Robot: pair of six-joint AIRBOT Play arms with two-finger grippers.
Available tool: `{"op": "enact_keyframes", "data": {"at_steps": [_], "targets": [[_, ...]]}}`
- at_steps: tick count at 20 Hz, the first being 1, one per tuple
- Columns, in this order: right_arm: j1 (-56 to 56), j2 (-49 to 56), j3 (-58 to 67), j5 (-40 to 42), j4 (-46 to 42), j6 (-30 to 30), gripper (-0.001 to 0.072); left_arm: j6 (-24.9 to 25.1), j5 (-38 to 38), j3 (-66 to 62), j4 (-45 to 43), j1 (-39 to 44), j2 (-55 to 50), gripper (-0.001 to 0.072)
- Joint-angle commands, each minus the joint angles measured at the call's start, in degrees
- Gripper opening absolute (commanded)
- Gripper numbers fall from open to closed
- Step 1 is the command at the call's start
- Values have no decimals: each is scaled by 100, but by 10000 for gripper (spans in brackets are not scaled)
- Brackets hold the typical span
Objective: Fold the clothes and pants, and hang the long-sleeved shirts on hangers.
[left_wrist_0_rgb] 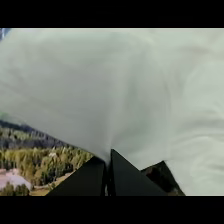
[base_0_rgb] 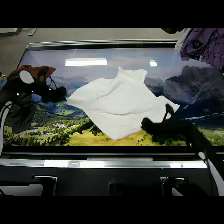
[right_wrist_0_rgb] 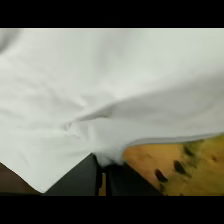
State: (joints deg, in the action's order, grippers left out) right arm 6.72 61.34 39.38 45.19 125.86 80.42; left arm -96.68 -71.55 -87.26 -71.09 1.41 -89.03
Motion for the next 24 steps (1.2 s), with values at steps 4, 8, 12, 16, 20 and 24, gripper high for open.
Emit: {"op": "enact_keyframes", "data": {"at_steps": [4, 8, 12, 16, 20, 24], "targets": [[26, -393, 3888, 1663, -2164, 35, 33, 284, -2, -2450, -992, -120, 1064, 11], [26, -1333, 5327, 2159, -2627, 164, 33, 278, 109, -3154, -1366, -120, 2367, 12], [26, -2490, 5436, 2068, -2559, 136, 33, 59, 98, -2924, -1364, -98, 3687, 12], [26, -2677, 5436, 2149, -2562, -636, 33, -109, 94, -2820, -1362, -98, 4024, 11], [26, -1644, 5410, 2581, -2559, -671, 34, -85, 79, -2820, -1357, -96, 3154, 11], [26, 111, 5139, 2610, -2535, -592, 34, 20, 17, -2822, -1353, -96, 1429, 12]]}}
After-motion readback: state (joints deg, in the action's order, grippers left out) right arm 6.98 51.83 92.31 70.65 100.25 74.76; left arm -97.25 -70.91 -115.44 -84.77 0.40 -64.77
